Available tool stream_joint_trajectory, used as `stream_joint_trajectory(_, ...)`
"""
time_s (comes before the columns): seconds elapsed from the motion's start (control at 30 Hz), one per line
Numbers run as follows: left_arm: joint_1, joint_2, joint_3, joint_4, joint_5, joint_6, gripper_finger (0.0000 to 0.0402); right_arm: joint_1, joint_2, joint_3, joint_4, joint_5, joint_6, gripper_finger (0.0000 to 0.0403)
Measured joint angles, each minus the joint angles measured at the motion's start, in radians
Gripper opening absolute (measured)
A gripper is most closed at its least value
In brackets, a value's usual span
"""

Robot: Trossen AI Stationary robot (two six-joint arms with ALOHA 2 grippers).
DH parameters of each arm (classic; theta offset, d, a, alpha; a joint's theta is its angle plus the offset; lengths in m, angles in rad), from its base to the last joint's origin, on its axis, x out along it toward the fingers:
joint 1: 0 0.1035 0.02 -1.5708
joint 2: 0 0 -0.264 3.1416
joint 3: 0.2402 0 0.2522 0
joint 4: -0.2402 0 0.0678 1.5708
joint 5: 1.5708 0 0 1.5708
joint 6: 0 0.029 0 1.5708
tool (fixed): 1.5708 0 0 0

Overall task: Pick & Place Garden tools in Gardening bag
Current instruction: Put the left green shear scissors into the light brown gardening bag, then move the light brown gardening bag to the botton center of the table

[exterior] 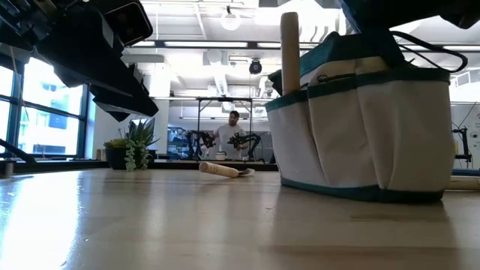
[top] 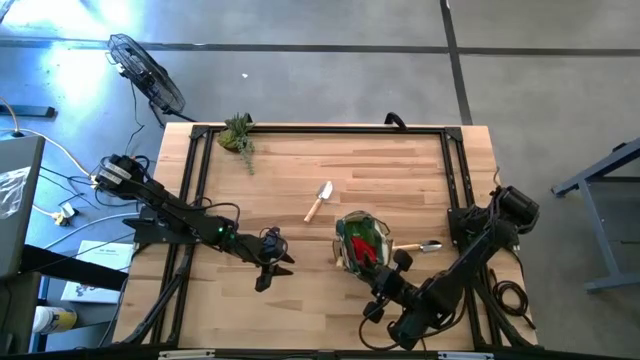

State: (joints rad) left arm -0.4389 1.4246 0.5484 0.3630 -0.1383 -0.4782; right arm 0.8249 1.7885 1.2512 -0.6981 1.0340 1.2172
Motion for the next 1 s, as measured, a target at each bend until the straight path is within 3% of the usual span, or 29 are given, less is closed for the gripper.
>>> stream_joint_trajectory(0.2, 0.000, 0.000, 0.000, 0.000, -0.001, 0.000, 0.0161, 0.000, 0.000, 0.000, -0.001, -0.058, 0.010, 0.0036)
stream_joint_trajectory(0.43, 0.000, 0.000, 0.000, 0.000, -0.002, 0.000, 0.0161, 0.001, 0.003, 0.000, -0.001, -0.123, 0.021, 0.0093)
stream_joint_trajectory(0.83, 0.000, 0.000, 0.000, 0.000, -0.005, 0.000, 0.0161, 0.000, -0.014, 0.000, 0.005, -0.191, 0.014, 0.0092)
stream_joint_trajectory(1.0, 0.000, 0.000, 0.000, 0.000, -0.006, 0.001, 0.0161, 0.000, -0.029, 0.000, 0.006, -0.289, 0.016, 0.0093)
